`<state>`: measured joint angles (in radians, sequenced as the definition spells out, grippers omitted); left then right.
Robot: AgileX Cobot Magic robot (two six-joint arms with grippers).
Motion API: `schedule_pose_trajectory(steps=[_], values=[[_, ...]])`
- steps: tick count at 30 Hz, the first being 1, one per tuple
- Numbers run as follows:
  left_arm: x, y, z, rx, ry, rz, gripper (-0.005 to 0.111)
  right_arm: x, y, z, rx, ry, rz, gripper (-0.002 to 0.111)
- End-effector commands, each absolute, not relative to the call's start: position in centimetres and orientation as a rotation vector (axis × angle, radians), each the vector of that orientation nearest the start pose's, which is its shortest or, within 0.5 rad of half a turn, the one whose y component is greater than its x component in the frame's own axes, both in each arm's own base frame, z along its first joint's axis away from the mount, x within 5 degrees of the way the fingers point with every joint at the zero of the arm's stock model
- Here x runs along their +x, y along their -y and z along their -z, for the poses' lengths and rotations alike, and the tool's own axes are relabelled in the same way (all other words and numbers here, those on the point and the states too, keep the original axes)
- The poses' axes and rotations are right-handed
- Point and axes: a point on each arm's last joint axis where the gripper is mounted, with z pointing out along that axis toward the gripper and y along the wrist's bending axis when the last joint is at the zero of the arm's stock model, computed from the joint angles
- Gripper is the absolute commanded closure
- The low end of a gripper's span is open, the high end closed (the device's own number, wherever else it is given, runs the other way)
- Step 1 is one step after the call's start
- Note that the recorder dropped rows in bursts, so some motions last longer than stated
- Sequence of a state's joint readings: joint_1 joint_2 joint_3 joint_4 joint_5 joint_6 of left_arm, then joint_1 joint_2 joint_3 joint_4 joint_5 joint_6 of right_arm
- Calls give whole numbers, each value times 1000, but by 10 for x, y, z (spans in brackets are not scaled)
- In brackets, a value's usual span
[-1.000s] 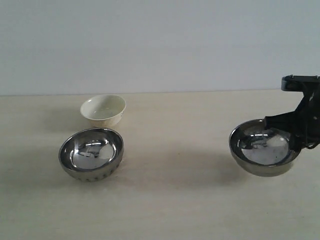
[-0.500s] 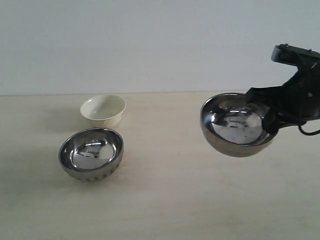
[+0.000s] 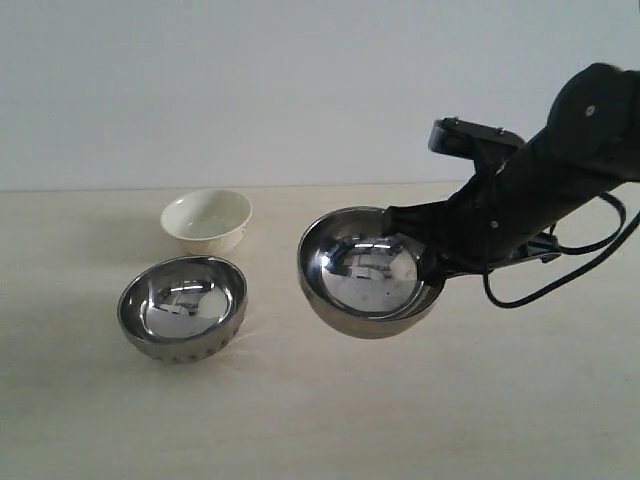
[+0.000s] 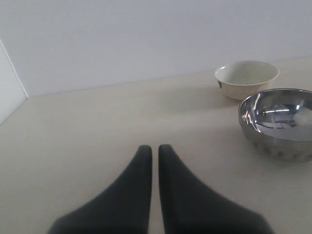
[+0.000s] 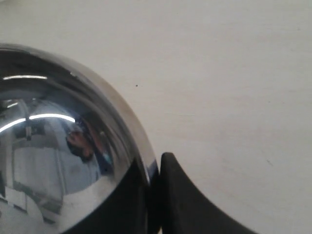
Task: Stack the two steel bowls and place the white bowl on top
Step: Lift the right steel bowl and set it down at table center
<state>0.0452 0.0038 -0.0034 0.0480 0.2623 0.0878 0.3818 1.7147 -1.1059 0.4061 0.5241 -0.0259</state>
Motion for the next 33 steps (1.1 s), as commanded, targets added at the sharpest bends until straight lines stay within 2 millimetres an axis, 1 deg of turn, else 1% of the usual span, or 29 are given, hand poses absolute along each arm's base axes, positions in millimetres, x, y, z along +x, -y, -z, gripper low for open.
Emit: schedule_pose_trajectory(steps=[1,8,13,24,33], values=[[55,-4,-190,53,-1740,-131,103,328,-160,-201,-122,-2619,-526,108],[55,-4,-190,53,-1740,-131,103,336,-164,-166,-85,-2688,-509,108],[55,-4,-190,53,-1740,-131,103,340,-166,-152,-71,-2699,-506,108],[55,-4,-190,53,-1740,-131,103,338,-177,-152,-61,-2665,-527,108],[55,-4,-190,53,-1740,-131,103,339,-177,-152,-56,-2664,-526,108]])
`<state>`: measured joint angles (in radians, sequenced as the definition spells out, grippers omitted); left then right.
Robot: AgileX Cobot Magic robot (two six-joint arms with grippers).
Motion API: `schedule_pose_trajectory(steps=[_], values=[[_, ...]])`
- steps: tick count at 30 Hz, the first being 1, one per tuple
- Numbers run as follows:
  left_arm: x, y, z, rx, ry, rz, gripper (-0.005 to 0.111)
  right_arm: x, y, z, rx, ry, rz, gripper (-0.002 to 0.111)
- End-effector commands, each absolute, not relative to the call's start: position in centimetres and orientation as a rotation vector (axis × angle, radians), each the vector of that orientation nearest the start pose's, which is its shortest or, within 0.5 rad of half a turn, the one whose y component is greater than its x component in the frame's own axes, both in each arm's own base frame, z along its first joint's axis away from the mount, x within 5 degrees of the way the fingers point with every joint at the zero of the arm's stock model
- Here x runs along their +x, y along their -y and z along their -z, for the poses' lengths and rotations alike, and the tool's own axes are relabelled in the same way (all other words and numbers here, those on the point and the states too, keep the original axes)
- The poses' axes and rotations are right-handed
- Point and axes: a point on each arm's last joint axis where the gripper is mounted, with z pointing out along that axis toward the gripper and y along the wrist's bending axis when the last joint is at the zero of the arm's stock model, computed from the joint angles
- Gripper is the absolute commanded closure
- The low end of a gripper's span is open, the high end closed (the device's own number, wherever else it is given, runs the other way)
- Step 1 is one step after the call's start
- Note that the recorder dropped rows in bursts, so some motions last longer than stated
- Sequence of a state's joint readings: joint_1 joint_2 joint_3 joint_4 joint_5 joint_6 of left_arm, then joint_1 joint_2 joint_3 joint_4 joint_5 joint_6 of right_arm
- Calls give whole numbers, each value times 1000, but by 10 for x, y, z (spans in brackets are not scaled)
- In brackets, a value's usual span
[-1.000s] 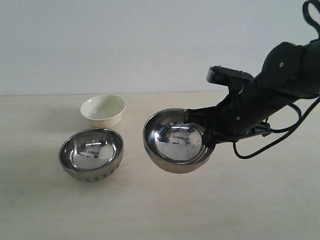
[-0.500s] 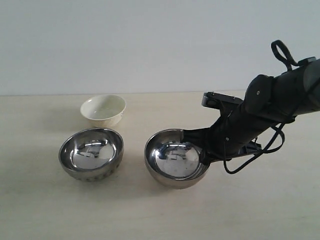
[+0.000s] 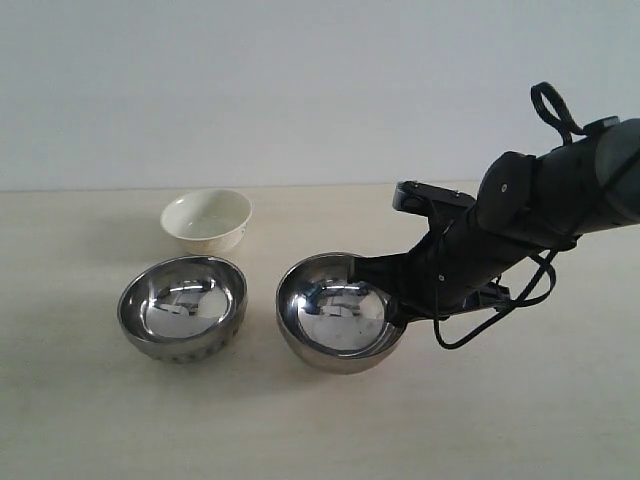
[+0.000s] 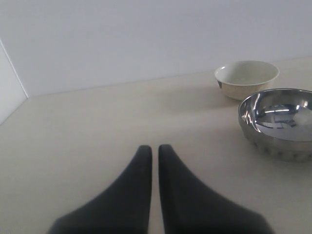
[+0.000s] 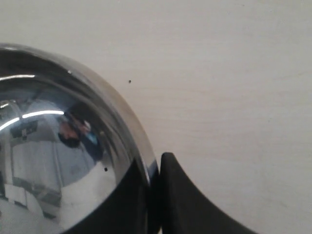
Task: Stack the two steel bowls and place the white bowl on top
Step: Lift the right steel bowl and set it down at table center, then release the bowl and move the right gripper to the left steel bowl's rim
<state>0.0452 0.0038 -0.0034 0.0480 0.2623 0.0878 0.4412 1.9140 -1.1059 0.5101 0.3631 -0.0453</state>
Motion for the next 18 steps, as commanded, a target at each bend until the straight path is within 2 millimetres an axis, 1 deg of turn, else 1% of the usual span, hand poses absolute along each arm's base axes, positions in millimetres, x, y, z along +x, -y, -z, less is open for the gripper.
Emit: schedule_pose_trajectory(steps=[1,3,4,6,7,9,12,14,18], values=[[55,-4,-190,53,-1740,-131,103,339,-177,-152,-56,-2664,-526,108],[55,-4,-190,53,-1740,-131,103,339,-177,-152,-50,-2664,-528,108],[55,-4,-190,53,-1740,-131,103,338,-177,-152,-50,-2666,-528,104],[55,-4,-190,53,-1740,-131,103,338,-177,-152,-42,-2669,-530,89],[55,-4,-190,53,-1740,-131,103,338,-177,-152,-40,-2669,-531,79],[55,-4,-190,53,-1740,-131,103,337,-177,-152,-54,-2678,-530,62],[55,-4,-190,53,-1740,-131,103,336,-177,-151,-94,-2695,-525,62],[55,-4,-190,53,-1740,-131,103,334,-177,-154,-127,-2690,-524,62],[55,-4,-190,53,-1740,-131,103,331,-175,-175,-148,-2651,-543,62]])
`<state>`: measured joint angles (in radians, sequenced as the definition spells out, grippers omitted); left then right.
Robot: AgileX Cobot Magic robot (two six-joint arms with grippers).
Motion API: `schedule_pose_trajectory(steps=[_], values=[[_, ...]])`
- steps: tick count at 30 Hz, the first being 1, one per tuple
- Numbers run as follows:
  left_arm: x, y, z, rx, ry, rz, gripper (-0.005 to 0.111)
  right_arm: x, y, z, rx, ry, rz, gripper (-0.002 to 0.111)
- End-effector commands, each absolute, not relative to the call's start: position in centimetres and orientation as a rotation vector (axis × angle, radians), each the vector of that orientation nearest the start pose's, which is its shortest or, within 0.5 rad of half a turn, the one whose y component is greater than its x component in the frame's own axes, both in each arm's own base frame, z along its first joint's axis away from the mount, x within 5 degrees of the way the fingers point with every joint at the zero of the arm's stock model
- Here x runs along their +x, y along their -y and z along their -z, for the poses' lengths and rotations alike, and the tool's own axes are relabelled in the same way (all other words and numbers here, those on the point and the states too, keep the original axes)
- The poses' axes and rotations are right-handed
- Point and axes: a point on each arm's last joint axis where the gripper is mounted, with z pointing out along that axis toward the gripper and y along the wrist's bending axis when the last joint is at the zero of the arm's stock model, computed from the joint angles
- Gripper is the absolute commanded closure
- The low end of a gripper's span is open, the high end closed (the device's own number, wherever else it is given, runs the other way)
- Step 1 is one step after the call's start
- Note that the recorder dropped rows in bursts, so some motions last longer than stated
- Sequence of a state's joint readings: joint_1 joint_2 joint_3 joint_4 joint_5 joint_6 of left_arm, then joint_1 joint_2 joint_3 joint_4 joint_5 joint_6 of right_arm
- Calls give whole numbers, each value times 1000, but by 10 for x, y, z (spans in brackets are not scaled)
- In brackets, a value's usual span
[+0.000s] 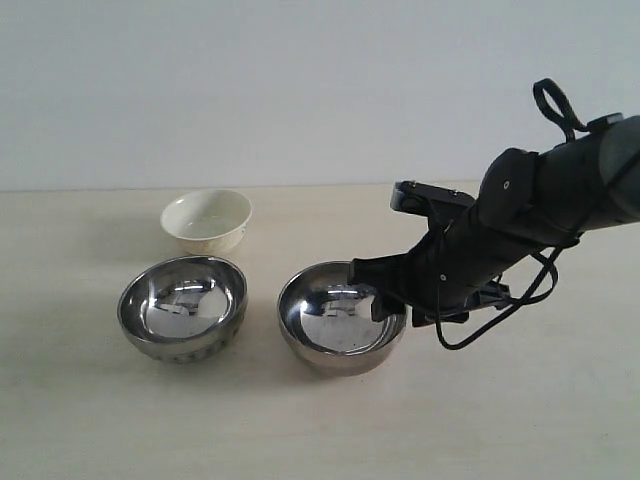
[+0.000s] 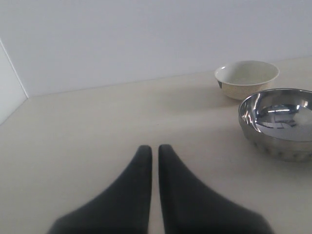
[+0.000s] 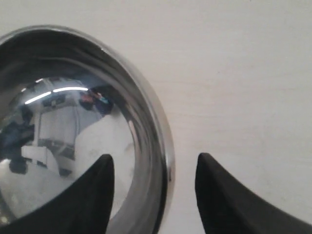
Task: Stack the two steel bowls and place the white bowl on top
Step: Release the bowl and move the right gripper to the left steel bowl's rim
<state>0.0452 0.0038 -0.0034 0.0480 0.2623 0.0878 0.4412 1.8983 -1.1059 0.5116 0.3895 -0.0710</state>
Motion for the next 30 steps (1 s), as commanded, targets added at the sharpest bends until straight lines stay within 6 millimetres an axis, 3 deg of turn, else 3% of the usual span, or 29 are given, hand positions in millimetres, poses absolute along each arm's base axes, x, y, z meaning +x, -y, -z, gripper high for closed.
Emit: schedule_pose_trajectory(steps=[1,9,13,17,19,23,30], values=[[55,-4,-190,53,-1740,-131,103,330,-175,-180,-159,-2640,-544,62],[55,-4,-190,53,-1740,-131,103,317,-168,-243,-303,-2519,-527,62],[55,-4,-190,53,-1740,-131,103,319,-172,-262,-381,-2536,-522,62],[55,-4,-190,53,-1740,-131,103,319,-190,-277,-489,-2467,-497,62],[55,-4,-190,53,-1740,-131,103,319,-210,-284,-572,-2419,-488,62],[55,-4,-190,53,-1740,-131,103,323,-237,-284,-648,-2406,-477,62],[55,-4,-190,53,-1740,-131,103,339,-278,-261,-761,-2421,-398,62]])
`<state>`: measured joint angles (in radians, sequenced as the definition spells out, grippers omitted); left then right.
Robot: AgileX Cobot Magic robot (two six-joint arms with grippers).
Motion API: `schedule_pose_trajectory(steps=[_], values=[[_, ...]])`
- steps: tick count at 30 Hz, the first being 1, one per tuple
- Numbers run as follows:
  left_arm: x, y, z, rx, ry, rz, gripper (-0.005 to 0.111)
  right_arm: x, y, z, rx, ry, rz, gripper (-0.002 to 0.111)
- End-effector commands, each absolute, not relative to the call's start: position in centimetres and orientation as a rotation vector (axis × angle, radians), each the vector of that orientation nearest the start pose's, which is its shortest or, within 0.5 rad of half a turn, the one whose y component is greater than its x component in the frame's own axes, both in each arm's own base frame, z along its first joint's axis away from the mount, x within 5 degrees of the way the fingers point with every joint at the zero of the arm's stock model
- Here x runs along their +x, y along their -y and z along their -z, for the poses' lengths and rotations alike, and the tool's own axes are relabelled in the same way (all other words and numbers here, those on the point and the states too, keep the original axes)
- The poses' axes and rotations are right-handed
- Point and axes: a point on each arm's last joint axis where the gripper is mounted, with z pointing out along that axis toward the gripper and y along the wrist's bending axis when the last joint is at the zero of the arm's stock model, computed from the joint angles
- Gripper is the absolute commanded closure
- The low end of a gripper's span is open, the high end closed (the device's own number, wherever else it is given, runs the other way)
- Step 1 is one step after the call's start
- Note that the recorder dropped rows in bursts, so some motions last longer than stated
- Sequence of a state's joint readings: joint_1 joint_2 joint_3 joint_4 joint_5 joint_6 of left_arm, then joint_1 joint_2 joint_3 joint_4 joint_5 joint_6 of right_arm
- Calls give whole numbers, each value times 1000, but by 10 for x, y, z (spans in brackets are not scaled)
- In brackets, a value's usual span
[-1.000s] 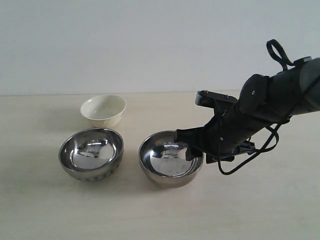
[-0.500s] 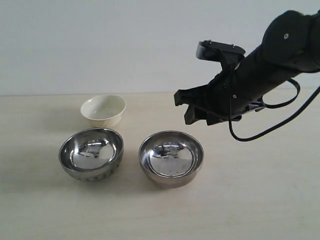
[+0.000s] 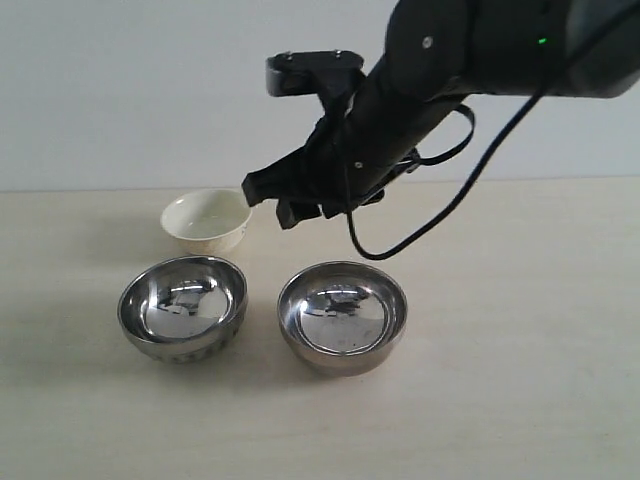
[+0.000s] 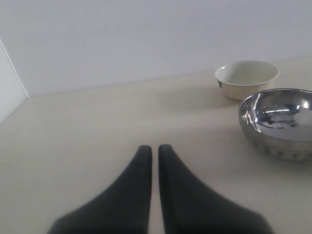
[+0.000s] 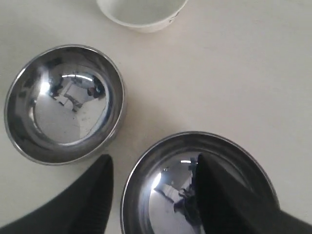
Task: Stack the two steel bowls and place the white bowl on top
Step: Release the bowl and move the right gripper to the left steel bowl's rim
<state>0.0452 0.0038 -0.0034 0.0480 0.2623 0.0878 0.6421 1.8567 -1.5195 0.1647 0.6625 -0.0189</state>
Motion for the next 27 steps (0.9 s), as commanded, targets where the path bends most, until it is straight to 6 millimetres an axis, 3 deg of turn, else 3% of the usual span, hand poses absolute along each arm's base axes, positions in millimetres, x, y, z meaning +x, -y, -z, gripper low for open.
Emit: schedule_pose_trajectory(steps=[1,6,14,19,27], values=[[55,-4,-190,53,-1740,-131,103,342,-284,-256,-775,-2421,-391,62],[55,-4,-190,53,-1740,-131,103,355,-310,-240,-828,-2420,-376,62],[55,-4,-190,53,-1740,-131,103,375,-328,-212,-843,-2442,-362,62],[55,-4,-190,53,-1740,-131,103,377,-332,-200,-852,-2438,-365,62],[55,-4,-190,53,-1740,-131,103,369,-349,-197,-877,-2380,-396,62]])
